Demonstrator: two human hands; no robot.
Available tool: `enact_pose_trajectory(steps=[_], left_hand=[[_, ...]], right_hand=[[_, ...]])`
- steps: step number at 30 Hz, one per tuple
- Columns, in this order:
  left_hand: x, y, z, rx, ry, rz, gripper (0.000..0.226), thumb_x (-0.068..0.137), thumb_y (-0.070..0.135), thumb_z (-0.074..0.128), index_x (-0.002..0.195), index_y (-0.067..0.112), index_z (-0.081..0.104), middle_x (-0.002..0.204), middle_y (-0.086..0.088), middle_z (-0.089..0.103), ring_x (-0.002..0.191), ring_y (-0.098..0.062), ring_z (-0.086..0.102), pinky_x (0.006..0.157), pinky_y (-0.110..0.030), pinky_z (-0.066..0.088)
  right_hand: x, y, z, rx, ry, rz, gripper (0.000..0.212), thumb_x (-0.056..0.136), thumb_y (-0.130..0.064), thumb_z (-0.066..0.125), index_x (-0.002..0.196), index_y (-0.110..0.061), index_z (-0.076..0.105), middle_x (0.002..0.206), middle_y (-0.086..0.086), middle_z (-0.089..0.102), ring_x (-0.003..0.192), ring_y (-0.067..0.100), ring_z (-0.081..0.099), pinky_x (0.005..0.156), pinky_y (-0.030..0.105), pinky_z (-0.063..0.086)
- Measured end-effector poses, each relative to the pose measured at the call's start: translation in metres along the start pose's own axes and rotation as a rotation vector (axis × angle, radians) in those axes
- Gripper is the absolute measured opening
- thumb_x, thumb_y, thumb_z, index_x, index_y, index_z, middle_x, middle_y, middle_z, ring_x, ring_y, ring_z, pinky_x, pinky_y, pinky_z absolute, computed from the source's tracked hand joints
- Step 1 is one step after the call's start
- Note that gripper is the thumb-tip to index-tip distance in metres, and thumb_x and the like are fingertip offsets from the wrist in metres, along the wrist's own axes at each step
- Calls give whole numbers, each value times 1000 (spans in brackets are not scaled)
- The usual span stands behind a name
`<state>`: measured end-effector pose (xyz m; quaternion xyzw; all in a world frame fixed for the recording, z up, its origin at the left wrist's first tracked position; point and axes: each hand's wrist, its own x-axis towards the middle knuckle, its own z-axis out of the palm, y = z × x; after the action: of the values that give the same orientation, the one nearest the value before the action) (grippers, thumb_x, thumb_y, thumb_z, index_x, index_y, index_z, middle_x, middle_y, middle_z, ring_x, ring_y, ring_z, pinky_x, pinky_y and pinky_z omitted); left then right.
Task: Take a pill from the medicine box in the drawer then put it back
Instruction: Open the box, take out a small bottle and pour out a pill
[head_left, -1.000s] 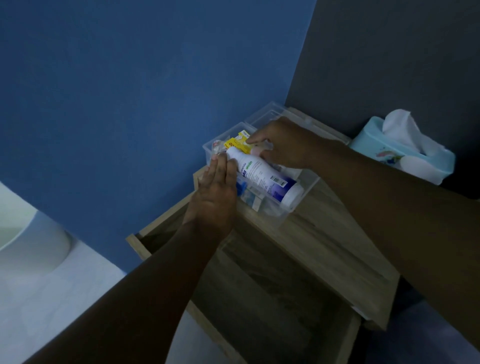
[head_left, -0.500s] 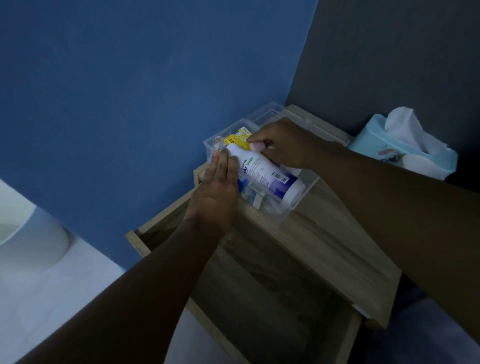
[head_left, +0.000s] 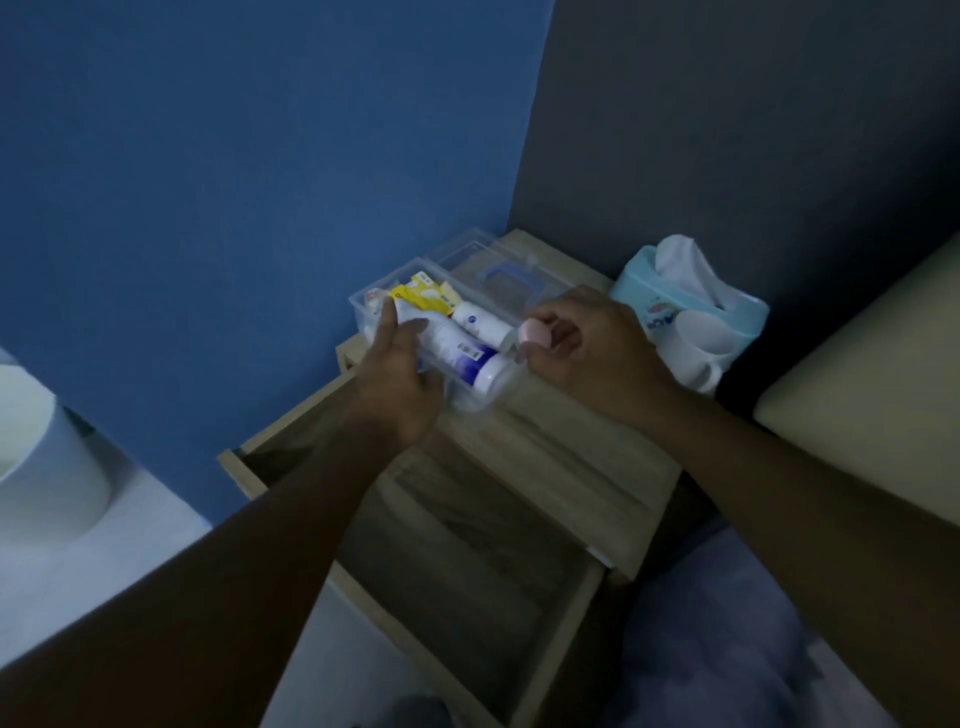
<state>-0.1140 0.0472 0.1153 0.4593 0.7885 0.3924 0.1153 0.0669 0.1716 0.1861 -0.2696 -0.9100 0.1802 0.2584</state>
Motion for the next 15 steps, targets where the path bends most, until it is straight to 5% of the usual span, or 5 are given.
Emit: enact_pose_trajectory(steps=[2, 5, 8, 11, 15], left_hand=[[-19, 23, 9, -203, 14, -79, 43, 93, 17, 56, 136, 18, 53, 152, -8, 41, 127, -9, 47, 95, -9, 35], [-45, 57, 19, -595, -129, -287, 30, 97, 28, 53, 125, 25, 65, 122, 2, 67, 107, -10, 63, 86, -20, 50], [-68, 81, 24, -755, -158, -324, 28, 97, 29, 55, 116, 18, 71, 114, 0, 73, 111, -15, 65, 100, -33, 49], [-83, 95, 28, -859, -173, -364, 31, 98, 27, 53, 113, 7, 72, 112, -17, 73, 103, -23, 67, 91, -36, 49], [-92, 103, 29, -1035, -346, -355, 41, 100, 29, 49, 116, -4, 67, 104, -19, 70, 87, -16, 65, 80, -27, 48]], right_hand=[[-22, 0, -13, 26, -8, 57, 34, 78, -26, 78, 108, -11, 72, 103, 6, 63, 79, 11, 64, 70, 24, 56], [-55, -5, -27, 30, -45, 61, 33, 79, -31, 76, 109, -16, 72, 98, -2, 64, 76, -3, 58, 65, 8, 48], [-79, -16, -40, 66, -59, 59, 38, 76, -27, 78, 113, -17, 72, 95, -3, 67, 79, 2, 61, 69, 19, 55], [-91, -26, -49, 84, -27, 32, 38, 73, -22, 81, 110, -14, 74, 94, 2, 69, 81, 12, 66, 74, 34, 58], [-96, -30, -55, 115, -21, 2, 32, 74, -19, 78, 106, -13, 75, 99, 2, 68, 82, 11, 66, 75, 30, 58]])
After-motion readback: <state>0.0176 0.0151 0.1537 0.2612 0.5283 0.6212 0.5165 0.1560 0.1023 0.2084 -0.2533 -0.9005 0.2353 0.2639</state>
